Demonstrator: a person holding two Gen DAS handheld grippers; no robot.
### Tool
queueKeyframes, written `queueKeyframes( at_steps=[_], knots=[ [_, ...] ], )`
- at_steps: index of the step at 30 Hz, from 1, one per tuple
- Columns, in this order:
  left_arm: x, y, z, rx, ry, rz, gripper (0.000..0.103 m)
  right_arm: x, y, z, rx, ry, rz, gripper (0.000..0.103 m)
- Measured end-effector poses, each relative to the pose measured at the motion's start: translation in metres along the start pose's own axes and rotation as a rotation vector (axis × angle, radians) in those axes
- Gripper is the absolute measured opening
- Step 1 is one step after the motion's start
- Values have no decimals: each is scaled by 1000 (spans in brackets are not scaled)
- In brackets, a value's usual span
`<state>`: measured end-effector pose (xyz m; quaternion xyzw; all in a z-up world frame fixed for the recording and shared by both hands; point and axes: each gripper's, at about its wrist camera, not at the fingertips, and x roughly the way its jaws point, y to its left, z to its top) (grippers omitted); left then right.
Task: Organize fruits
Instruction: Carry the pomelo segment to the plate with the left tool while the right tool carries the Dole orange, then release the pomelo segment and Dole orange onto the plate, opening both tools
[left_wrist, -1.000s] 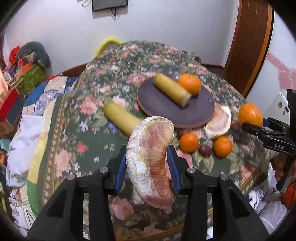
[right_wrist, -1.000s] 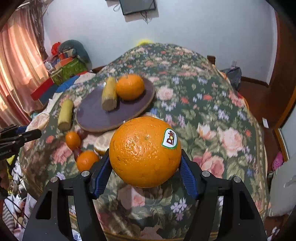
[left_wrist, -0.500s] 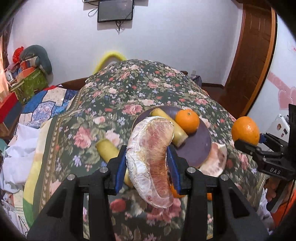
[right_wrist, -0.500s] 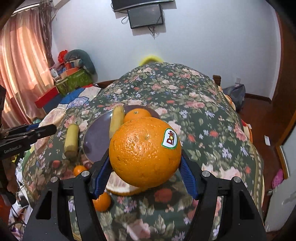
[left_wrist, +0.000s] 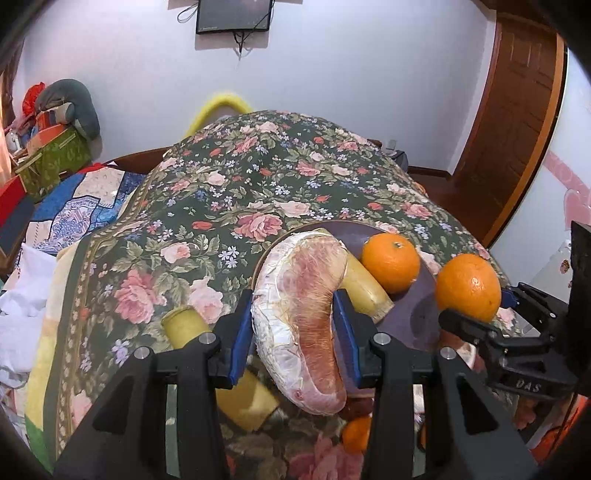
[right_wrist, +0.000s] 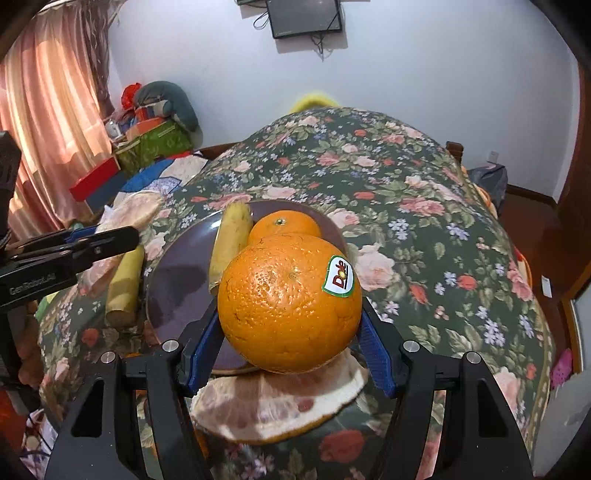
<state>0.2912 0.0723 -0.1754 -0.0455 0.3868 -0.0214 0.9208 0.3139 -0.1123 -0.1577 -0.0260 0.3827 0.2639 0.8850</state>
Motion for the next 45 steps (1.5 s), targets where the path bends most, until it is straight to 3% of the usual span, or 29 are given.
queueKeyframes(
  at_steps=[25, 35, 45],
  knots=[
    [65, -6, 18, -12, 86, -25, 42, 36, -1, 15, -33, 43, 12, 65],
    [56, -11, 22, -5, 66, -38, 42, 36, 0, 17, -44, 56, 19, 68],
    [21, -5, 22, -7, 30, -24, 45, 10, 7, 20, -53, 20, 8, 70]
  ],
)
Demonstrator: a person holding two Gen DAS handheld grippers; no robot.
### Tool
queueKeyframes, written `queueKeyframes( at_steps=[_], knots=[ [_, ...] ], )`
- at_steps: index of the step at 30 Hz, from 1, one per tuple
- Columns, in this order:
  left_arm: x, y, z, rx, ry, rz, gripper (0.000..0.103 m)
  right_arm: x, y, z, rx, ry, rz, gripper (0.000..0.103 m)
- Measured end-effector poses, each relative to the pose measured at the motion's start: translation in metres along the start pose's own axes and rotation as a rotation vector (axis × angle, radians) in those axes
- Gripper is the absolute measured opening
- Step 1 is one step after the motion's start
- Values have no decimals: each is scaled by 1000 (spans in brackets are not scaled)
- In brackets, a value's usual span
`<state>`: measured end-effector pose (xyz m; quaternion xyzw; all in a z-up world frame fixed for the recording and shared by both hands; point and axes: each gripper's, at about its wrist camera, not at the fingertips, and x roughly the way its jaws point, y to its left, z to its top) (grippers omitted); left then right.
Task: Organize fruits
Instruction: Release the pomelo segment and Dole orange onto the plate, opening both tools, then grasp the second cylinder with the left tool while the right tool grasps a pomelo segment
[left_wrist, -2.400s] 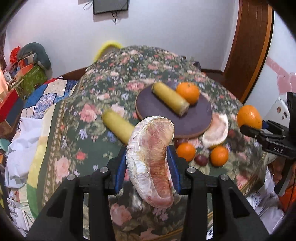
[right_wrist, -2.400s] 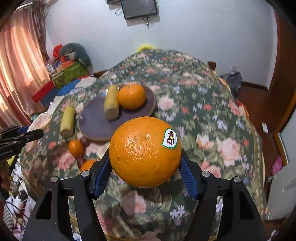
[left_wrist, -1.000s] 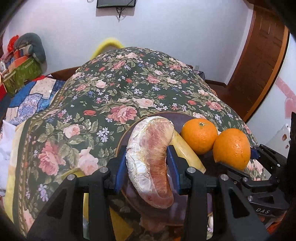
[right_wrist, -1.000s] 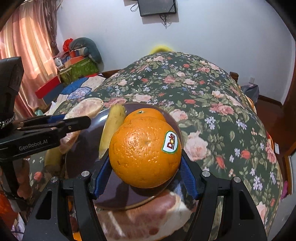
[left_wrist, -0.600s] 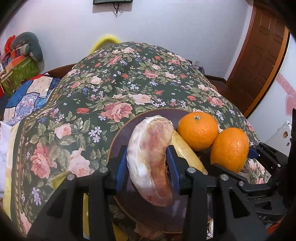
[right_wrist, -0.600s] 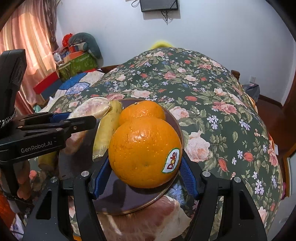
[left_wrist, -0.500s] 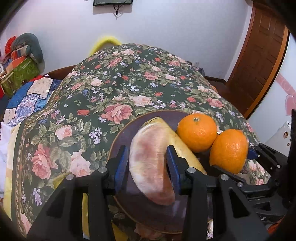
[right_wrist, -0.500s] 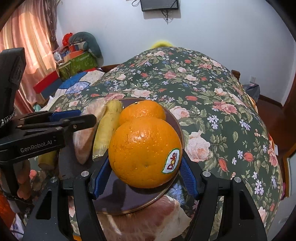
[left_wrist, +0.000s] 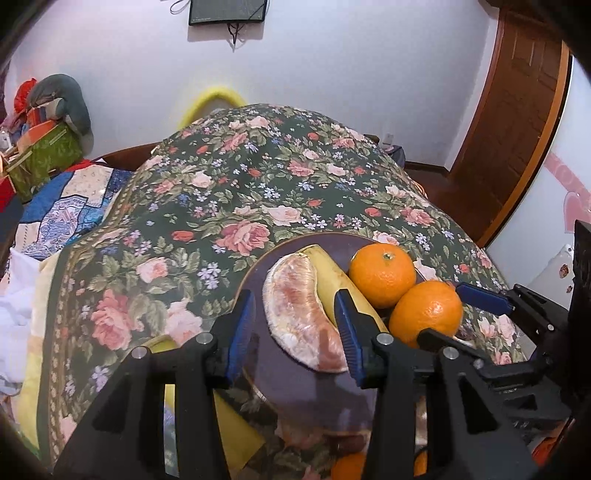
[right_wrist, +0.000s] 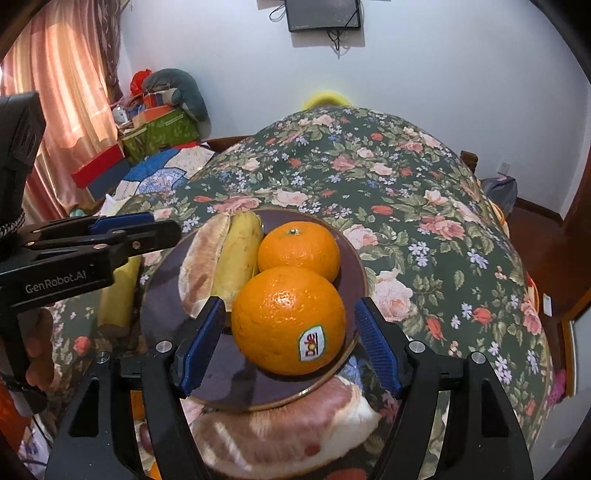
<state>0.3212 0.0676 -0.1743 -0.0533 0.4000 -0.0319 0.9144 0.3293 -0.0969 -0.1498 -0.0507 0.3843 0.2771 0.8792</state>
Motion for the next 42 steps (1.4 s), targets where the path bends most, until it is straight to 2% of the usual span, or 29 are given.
queueKeyframes(
  at_steps=[10, 15, 18, 26, 31, 32, 34, 38, 42],
  knots=[
    [-47, 15, -17, 0, -9, 53, 57, -30, -3, -16, -18, 5, -65, 70],
    [-57, 25, -36, -16, 21, 62, 62, -37, -3, -31, -35, 40, -78, 72],
    [-53, 29, -51, -31, 60, 65, 62, -37, 1, -43, -35, 61, -86, 84],
    [-32, 28, -81, -39, 146, 66, 62, -20, 11, -55, -12, 127, -59, 85],
    [-21, 30, -83, -58, 149, 78, 62, -5, 22, -57, -5, 154, -87, 97],
    [-18, 32, -82, -69, 149, 82, 62, -4, 23, -57, 5, 151, -87, 102],
    [-14, 34, -80, -86, 144, 88, 62, -2, 27, -57, 10, 151, -83, 103],
    [-5, 37, -77, -108, 139, 108, 62, 4, 31, -55, -8, 147, -134, 103],
    [2, 42, -78, -128, 133, 122, 62, 5, 26, -55, 5, 158, -132, 103]
  ],
)
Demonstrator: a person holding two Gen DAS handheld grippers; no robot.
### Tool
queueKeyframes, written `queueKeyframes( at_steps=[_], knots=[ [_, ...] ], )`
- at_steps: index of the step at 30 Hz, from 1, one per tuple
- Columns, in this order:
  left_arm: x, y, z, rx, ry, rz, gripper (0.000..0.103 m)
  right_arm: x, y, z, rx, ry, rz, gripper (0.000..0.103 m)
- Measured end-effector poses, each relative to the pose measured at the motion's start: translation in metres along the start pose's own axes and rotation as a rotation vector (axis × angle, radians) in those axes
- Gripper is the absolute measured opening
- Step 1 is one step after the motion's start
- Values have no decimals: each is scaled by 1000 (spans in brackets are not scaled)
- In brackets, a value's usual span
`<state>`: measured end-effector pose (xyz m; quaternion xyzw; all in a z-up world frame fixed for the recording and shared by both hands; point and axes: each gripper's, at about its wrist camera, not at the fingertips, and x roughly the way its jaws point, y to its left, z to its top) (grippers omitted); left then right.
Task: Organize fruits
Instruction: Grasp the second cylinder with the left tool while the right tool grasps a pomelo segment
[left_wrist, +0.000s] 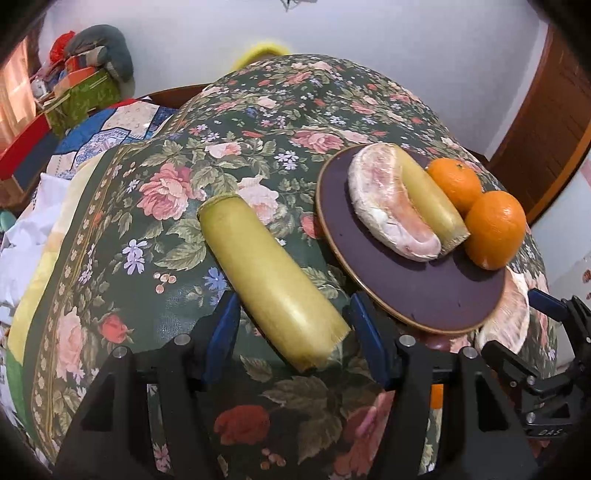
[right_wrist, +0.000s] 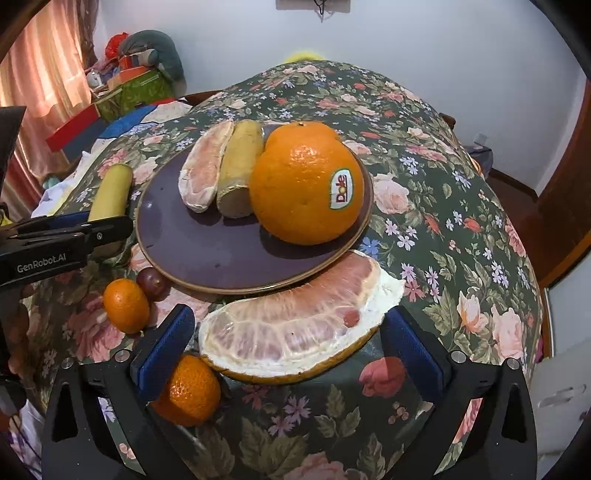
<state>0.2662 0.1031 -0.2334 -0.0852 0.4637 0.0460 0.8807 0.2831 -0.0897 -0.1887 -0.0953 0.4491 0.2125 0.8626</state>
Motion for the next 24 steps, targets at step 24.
queueKeyframes(
  at_steps=[24],
  knots=[
    [-53, 18, -48, 118, -4, -1, 37, -23, -65, -27, 84, 27, -21, 101]
  ],
)
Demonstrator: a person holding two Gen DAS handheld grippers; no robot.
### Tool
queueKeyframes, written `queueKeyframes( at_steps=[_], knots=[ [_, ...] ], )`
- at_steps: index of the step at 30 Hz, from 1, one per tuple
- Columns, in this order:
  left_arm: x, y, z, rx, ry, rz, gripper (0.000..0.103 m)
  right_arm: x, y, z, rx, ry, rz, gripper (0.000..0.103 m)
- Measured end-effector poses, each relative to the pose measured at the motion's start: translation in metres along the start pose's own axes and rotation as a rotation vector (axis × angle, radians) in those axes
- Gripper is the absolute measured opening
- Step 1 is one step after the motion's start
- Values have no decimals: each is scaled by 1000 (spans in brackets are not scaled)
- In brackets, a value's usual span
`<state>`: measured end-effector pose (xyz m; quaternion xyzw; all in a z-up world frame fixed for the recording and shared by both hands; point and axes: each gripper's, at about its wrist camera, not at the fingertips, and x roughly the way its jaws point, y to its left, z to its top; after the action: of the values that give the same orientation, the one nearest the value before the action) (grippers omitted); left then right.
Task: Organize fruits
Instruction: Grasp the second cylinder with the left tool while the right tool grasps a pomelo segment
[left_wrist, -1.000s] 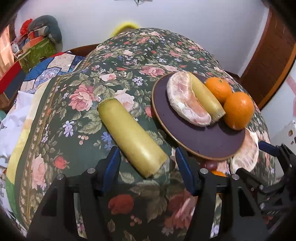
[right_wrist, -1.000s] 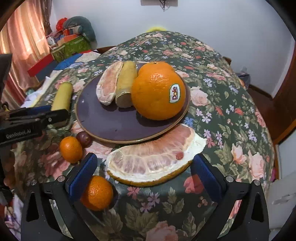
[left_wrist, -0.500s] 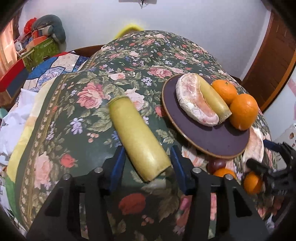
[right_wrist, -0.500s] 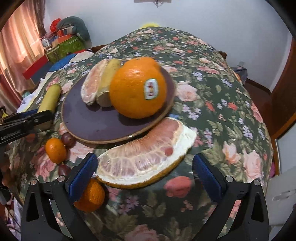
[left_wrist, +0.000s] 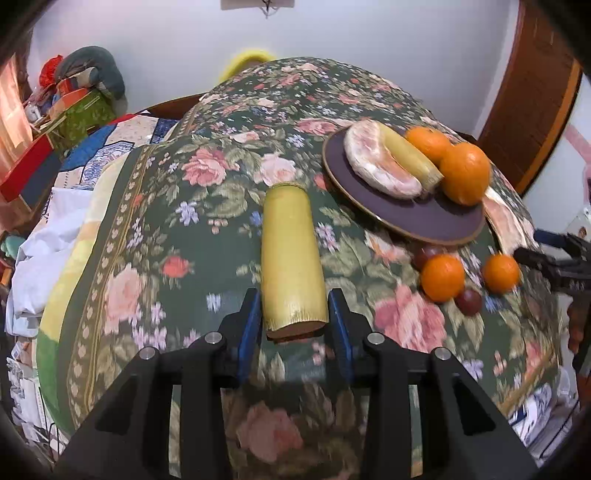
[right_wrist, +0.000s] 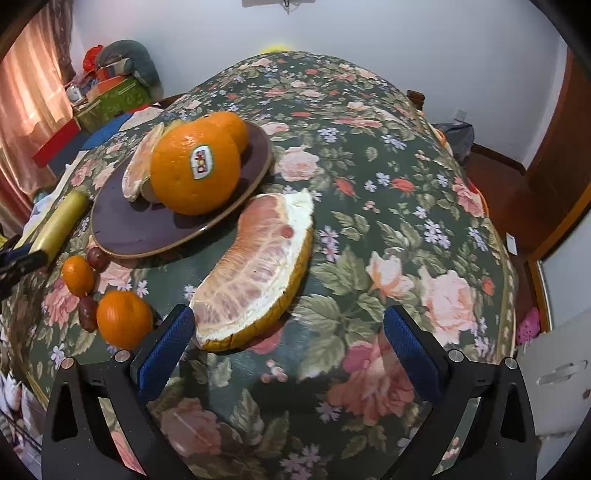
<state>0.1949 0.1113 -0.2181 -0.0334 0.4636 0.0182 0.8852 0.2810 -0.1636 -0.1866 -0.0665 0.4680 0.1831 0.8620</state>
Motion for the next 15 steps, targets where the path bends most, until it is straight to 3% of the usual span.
queueKeyframes(
  at_steps=[11, 15],
  knots=[
    [2, 0, 17, 1, 21, -35, 37, -5, -1, 15, 12, -54, 0, 99],
    [15, -4, 28, 27, 33, -19, 37, 8, 0, 25, 19, -48, 17, 88]
  ],
)
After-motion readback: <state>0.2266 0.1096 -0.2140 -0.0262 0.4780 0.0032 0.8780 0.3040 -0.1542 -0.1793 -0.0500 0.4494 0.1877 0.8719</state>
